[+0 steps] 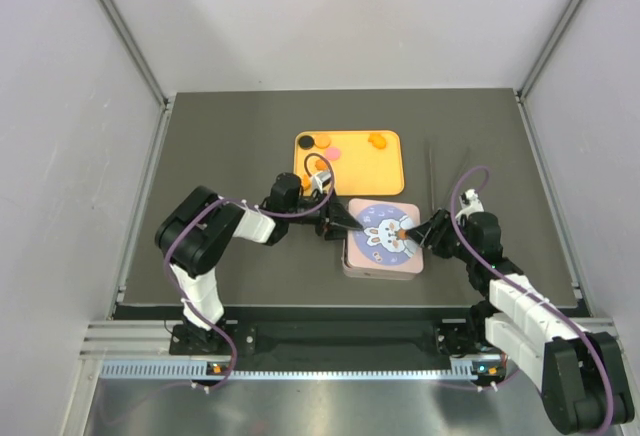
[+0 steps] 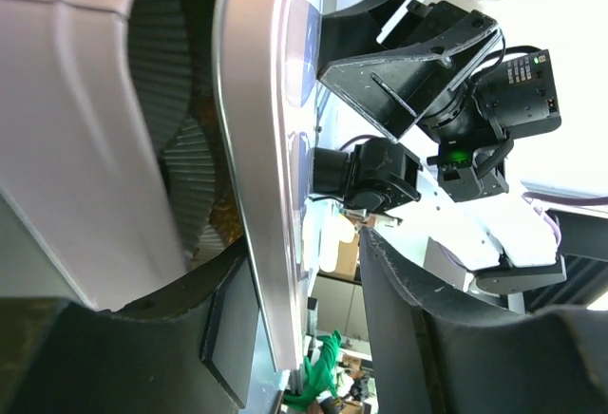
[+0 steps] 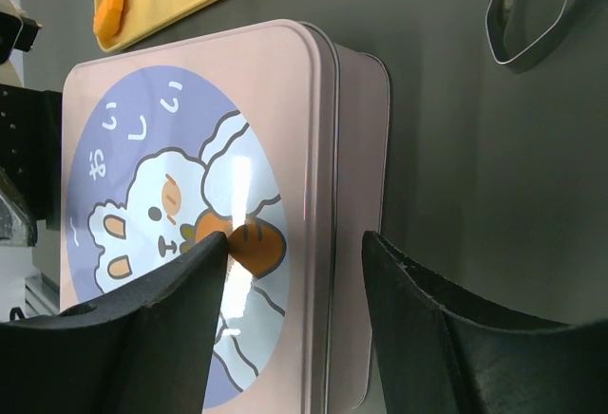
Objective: Pack the cookies
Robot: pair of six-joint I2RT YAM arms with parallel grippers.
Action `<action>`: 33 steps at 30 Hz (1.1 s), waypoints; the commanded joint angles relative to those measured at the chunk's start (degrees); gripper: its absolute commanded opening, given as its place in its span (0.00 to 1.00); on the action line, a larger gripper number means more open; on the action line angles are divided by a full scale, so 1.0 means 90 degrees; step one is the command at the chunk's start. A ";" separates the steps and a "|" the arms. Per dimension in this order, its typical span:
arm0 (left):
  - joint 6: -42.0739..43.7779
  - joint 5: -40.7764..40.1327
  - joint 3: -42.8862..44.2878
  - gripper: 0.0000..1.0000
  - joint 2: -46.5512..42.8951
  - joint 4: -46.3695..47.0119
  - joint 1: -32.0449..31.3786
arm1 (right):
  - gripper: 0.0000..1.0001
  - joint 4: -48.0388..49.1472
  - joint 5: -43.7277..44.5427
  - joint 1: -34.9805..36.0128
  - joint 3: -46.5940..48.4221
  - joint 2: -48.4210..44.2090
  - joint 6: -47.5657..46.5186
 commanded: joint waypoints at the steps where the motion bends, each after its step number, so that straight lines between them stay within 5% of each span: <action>1: 0.0351 0.0120 -0.0082 0.50 -0.0405 -0.0116 0.0170 | 0.58 -0.0071 0.0162 0.0029 0.0234 -0.0068 -0.0186; 14: 0.1025 0.0091 -0.0092 0.57 -0.0883 -0.1395 0.0619 | 0.57 -0.0677 0.0631 0.0263 0.0634 -0.0136 -0.0313; 20: 0.1930 -0.0250 0.0092 0.62 -0.1176 -0.2838 0.0795 | 0.56 -0.0775 0.0846 0.0468 0.0771 -0.0019 -0.0313; 33: 0.3135 -0.1266 0.0718 0.71 -0.1499 -0.4705 0.0405 | 0.55 -0.1361 0.1851 0.1278 0.1415 0.0352 -0.0391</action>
